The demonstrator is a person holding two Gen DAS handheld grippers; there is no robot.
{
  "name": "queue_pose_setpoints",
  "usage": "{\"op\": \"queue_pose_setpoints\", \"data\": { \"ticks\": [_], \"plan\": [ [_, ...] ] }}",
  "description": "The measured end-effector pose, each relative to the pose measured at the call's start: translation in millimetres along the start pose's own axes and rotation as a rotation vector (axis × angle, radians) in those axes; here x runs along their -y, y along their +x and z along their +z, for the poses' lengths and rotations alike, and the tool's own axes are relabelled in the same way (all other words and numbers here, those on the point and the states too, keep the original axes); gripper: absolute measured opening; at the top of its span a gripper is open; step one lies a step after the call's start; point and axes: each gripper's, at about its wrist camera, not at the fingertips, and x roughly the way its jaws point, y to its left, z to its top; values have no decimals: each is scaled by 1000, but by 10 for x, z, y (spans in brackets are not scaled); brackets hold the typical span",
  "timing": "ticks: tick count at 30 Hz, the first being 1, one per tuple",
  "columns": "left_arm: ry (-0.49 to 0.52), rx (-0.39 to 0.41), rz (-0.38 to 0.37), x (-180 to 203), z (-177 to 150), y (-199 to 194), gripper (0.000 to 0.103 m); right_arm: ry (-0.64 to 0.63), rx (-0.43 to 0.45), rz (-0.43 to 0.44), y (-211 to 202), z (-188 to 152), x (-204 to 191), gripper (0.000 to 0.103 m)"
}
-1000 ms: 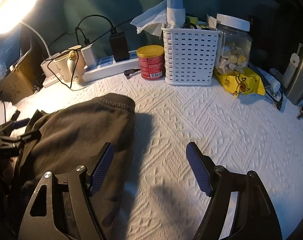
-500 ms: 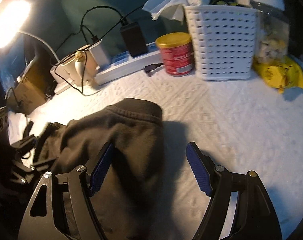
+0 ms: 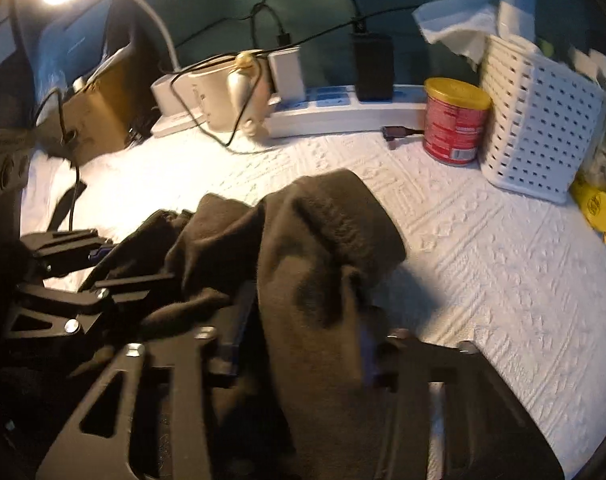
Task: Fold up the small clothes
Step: 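Grasp the folded T-shirt end with the left tool while the right tool grasps beside it, then lift the folded T-shirt off the table with both tools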
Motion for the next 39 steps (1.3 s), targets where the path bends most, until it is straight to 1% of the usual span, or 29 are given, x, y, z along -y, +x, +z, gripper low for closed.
{"op": "queue_pose_setpoints", "data": {
  "ticks": [2,5,10,11,12,16,19,22,26,29,30,39],
  "plan": [
    [15,8,19,39,-10,-17,29,-13,2,23,-21,-27,-29,25],
    [24,20,37,86,-25,-60,23,0,18,26,-84,-48,-49,24],
    [20,46,24,156,-58,-190,20,-3,52,21,-242,-74,-101,23],
    [19,51,20,170,-60,-213,19,-10,71,13,-325,-77,-134,23],
    [23,63,17,197,-64,-252,19,-10,71,13,-325,-77,-134,23],
    [47,105,18,302,-76,-419,18,-14,118,0,-541,-84,-194,22],
    [71,140,26,394,-84,-564,18,-15,149,-1,-700,-88,-230,22],
    [94,159,40,465,-106,-674,18,-26,177,-3,-874,-110,-281,22],
    [97,191,42,519,-153,-818,17,-36,197,-6,-1006,-135,-327,22],
    [102,222,45,569,-174,-934,17,-43,223,-9,-1148,-159,-377,22],
    [103,231,47,586,-179,-971,17,-43,248,-13,-1262,-180,-422,22],
    [106,309,49,696,-259,-1331,17,-62,323,-18,-1629,-253,-605,21]
  ]
}}
